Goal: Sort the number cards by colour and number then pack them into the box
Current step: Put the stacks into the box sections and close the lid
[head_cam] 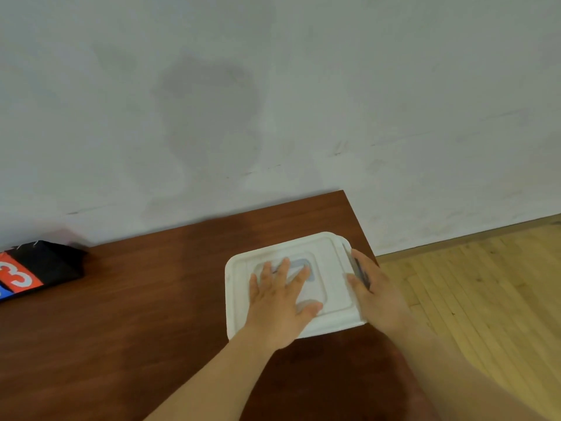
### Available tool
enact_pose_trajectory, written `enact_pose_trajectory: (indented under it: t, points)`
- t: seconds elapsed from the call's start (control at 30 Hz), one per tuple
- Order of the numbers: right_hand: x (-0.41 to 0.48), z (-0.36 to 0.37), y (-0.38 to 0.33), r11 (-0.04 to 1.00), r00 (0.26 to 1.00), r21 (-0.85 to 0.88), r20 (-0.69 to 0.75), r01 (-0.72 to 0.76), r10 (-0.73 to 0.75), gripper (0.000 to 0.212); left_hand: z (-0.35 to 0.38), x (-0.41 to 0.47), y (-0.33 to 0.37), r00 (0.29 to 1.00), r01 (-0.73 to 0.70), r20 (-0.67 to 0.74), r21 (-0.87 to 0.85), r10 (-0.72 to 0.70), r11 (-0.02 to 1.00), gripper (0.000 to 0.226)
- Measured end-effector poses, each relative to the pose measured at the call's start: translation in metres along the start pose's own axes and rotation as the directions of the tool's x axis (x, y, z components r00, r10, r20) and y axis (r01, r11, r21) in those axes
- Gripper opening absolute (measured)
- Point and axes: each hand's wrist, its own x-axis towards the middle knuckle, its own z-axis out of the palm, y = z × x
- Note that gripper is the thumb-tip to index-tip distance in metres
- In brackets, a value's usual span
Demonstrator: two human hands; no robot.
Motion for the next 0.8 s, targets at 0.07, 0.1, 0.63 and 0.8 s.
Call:
enact_pose_trajectory:
  t: [0.07, 0.1, 0.63, 0.8]
  points:
    - [0.005, -0.002, 0.008, 0.999, 0.999, 0.026, -0.021, -0.033, 0.033, 0.036, 0.005, 0.002, -0.004, 1.000, 0.002, -0.010, 0.015, -0.002, 1.000, 0.071]
    - [0.006, -0.002, 0.013, 0.997, 0.998, 0.046, -0.030, -0.055, 0.057, 0.037, 0.008, 0.002, -0.005, 1.000, 0.004, -0.011, 0.024, -0.003, 1.000, 0.070]
    - [0.009, -0.003, 0.045, 0.936, 0.974, 0.276, 0.007, -0.220, 0.227, 0.047, 0.012, 0.005, 0.000, 1.000, 0.008, 0.029, 0.064, -0.010, 0.998, 0.076]
    - [0.010, -0.004, 0.048, 0.885, 0.969, 0.395, 0.063, -0.245, 0.240, 0.049, 0.013, 0.007, 0.005, 0.999, 0.023, 0.041, 0.067, -0.026, 0.998, 0.076]
